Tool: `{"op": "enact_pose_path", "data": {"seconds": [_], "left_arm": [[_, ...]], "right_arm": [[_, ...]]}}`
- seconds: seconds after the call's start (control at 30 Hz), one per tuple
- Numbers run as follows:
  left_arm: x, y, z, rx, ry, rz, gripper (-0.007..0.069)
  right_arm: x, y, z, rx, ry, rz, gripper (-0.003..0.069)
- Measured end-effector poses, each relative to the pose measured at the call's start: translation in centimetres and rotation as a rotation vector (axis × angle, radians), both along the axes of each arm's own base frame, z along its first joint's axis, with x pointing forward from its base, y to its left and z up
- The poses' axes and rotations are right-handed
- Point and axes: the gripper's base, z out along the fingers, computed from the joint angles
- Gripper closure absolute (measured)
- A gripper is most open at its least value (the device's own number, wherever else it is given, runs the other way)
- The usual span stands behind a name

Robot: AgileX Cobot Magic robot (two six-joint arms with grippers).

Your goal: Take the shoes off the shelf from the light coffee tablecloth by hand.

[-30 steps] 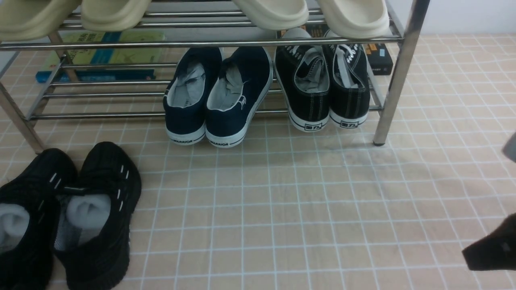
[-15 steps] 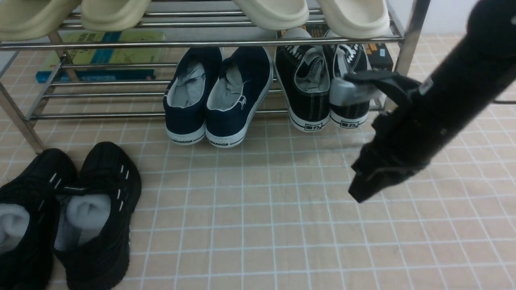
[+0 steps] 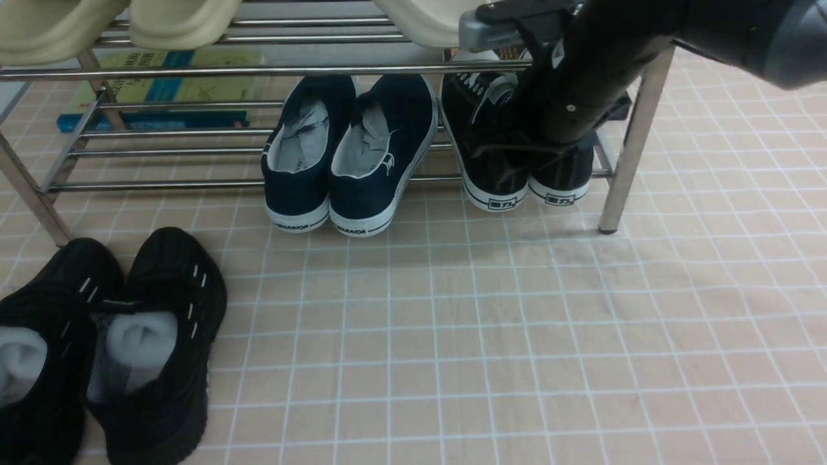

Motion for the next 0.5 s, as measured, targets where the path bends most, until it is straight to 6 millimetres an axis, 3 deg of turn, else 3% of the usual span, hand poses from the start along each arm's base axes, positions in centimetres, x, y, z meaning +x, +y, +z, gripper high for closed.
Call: {"op": "enact_pose_path", "data": {"seconds": [0.33, 0.5], "left_arm": [[0.0, 0.0, 0.0, 0.003, 0.0, 0.0, 0.0408], [0.0, 0.0, 0.0, 0.012, -0.001, 0.001, 0.0406]], "right_arm": [[2.6, 1.2, -1.1, 0.06, -0.174, -0.01, 0.027], [3.8, 1.4, -2.7, 0.026, -0.214, -0.003, 0.027]]}}
